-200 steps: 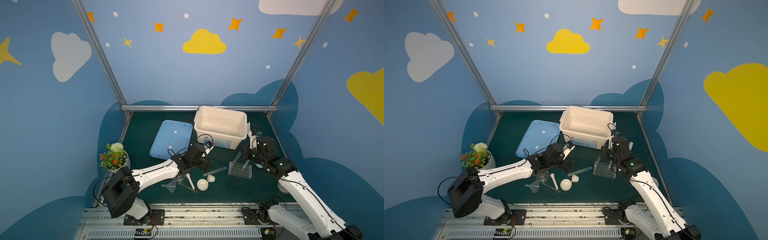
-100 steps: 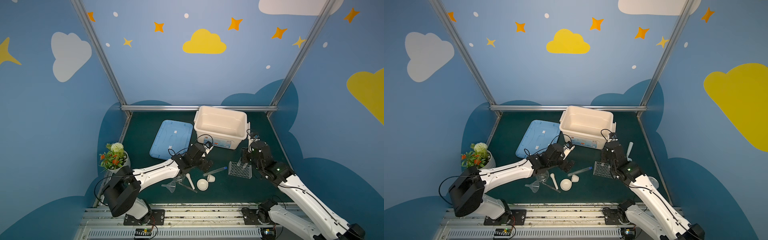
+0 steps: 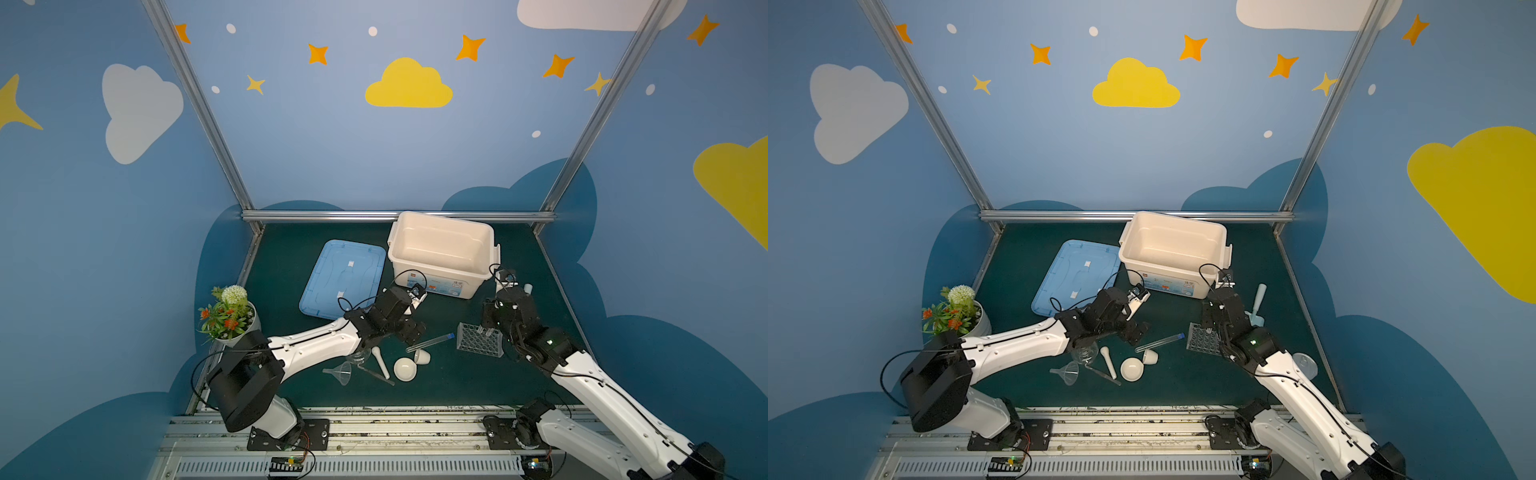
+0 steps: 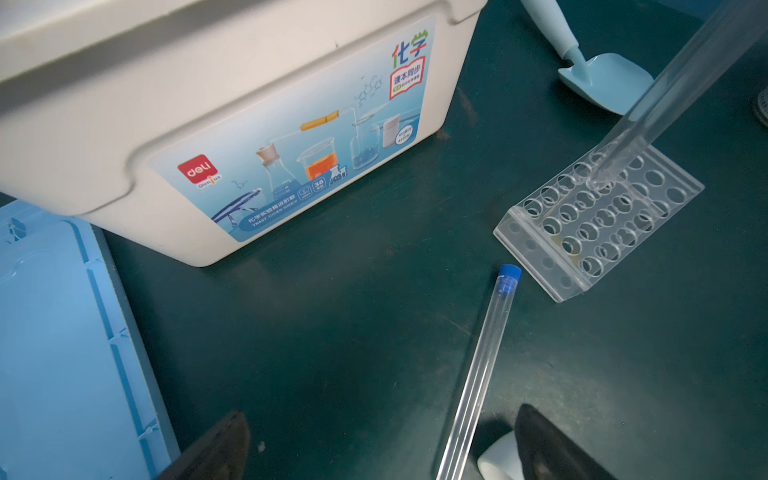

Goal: Organize the chemistry lab equipment
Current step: 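Lower the held tube into the clear rack with the right gripper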

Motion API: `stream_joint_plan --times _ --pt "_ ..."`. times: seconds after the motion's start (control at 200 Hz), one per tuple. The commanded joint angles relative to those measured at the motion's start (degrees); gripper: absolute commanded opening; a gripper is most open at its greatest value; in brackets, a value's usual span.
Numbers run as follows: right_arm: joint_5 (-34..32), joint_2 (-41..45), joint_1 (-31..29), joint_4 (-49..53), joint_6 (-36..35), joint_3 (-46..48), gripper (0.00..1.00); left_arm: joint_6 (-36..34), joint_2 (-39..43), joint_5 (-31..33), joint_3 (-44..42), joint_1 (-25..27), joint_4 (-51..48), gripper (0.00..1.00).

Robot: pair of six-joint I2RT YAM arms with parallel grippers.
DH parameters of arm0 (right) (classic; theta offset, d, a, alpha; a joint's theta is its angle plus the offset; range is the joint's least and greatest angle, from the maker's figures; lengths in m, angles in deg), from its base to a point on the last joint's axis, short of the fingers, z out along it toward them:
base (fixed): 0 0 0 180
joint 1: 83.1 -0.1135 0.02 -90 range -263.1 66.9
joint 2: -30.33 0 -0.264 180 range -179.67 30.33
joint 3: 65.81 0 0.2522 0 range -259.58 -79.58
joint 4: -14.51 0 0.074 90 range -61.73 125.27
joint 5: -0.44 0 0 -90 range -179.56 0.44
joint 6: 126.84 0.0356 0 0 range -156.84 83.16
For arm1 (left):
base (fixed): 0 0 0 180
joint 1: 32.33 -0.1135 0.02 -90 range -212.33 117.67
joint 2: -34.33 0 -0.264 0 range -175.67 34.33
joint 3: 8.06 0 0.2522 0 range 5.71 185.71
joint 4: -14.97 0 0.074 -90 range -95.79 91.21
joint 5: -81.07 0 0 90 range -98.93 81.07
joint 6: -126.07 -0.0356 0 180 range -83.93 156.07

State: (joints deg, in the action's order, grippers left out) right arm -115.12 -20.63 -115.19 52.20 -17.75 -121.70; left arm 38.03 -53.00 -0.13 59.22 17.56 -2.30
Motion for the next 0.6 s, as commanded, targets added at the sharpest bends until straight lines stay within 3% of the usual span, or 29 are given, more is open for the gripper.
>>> stream_joint_plan --times 0.0,0.596 --pt "-1.3 0.0 -0.4 -2.3 0.3 1.0 0.02 0.5 -0.7 0.0 0.6 -0.3 -0.8 1.0" --pt "-2.4 0.5 -0.4 -5.7 2.1 3.2 0.02 0.7 -0.8 -0.1 0.4 -0.3 -0.9 1.0"
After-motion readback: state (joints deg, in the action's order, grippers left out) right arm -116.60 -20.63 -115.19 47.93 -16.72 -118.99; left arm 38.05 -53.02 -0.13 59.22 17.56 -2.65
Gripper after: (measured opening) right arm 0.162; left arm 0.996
